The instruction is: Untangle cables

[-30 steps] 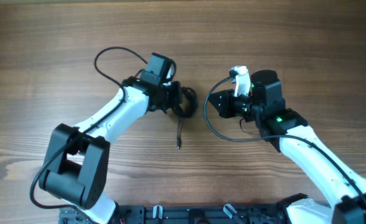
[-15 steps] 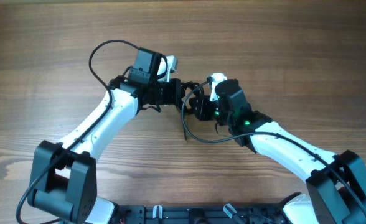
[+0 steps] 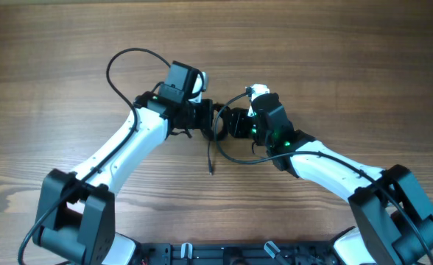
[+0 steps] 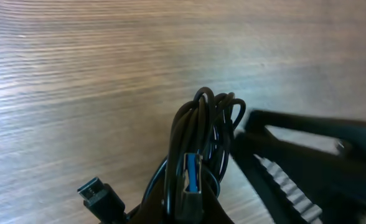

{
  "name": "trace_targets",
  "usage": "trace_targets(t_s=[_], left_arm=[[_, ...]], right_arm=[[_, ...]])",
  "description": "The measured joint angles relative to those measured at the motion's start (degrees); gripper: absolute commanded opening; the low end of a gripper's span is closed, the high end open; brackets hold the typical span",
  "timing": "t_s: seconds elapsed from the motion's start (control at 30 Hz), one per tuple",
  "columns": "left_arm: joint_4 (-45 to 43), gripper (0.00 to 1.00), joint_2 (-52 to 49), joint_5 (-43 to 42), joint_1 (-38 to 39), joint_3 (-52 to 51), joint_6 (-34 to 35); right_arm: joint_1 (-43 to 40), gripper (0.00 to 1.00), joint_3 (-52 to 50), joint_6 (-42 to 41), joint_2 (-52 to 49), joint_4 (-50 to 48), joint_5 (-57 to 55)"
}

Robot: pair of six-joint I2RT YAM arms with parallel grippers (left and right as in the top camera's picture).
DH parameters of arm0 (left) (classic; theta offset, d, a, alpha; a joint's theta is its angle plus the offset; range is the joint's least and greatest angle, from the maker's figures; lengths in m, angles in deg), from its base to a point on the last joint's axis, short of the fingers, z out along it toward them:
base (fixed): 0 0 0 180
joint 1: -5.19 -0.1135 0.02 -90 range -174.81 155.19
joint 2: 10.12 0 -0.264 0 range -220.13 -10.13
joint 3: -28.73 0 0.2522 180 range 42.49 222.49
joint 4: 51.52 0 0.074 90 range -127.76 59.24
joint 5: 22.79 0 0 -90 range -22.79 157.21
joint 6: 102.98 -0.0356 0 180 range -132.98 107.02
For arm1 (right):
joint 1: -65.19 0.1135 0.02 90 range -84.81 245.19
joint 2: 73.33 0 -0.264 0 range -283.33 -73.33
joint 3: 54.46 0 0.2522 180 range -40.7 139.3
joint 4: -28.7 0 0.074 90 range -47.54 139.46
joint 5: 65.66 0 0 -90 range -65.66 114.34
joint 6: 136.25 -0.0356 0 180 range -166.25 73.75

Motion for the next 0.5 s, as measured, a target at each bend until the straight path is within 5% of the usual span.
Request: trace_targets(t_s=[0.4, 0.5], left_arm=[[0.5, 0.04, 3.2, 0.4, 3.2, 0.0, 0.0], [0.6, 0.04, 4.6, 0.7, 3.3, 0.0, 0.0]], right_arm=[[1.4, 0.21, 0.1, -4.0, -0.5, 2.8, -1.5], [1.6, 0.05, 0.6, -4.4, -0.5, 2.8, -1.4]])
